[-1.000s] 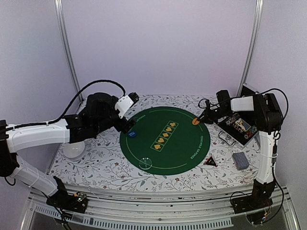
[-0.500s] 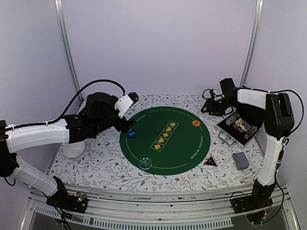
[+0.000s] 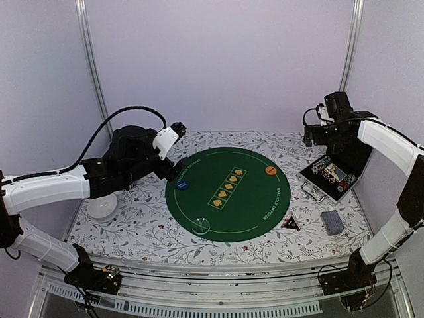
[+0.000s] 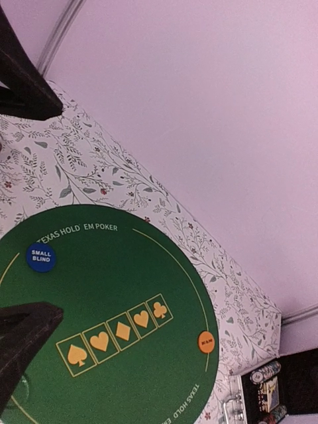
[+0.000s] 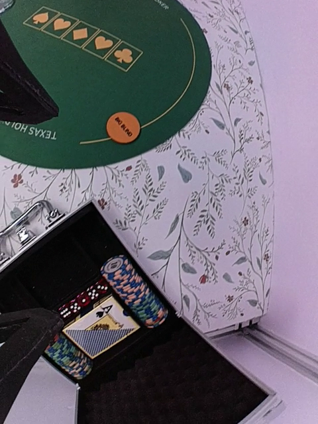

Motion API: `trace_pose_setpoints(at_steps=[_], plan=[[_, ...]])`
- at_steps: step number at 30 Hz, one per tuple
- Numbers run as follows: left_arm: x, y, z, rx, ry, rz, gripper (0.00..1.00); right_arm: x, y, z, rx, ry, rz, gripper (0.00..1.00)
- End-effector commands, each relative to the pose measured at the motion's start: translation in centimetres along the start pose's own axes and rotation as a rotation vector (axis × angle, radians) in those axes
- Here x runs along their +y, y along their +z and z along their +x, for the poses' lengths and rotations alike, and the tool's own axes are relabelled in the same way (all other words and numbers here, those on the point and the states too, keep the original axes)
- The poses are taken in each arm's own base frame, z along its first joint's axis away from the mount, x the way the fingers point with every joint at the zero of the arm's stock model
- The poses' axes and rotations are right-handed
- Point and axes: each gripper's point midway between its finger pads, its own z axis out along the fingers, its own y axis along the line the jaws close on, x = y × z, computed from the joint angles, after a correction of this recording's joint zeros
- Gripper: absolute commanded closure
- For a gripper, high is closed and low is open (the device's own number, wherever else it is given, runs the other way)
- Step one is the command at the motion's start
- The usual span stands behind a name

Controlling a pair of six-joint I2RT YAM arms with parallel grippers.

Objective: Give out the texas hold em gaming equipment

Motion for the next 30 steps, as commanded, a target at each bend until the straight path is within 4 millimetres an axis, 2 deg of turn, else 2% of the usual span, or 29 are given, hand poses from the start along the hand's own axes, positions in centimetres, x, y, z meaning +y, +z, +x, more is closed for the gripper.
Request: trace_pose_setpoints(at_steps=[1,7,14,17,30], plan=[[1.5,-0.2,-0.5,-0.005,-0.070,-0.044,0.02,-2.3,-0.3,2.7,0.057,-0.030,0.092,0.01],[3.1,-0.4,-0.7,0.115,-0.221,-0.006,0.02,-3.5,1.2,3.2,0.092,-0.013,0.074,0.01],[5.9,-0.6,2.8,0.110,-0.339,-0.033,0.02,-4.2,3.9,4.2,0.167,-0.067,0.120,0.01],[7.0,-0.3,3.3,0.115,-0.379,-0.041,0.02,-4.9,4.9,4.9,0.198,-0.108,0.154,0.01],[8.7,0.5,5.9,0.165,-0.398,-0.103,0.02,-5.3,7.8,6.5,0.277,-0.122,0.160,0.01]])
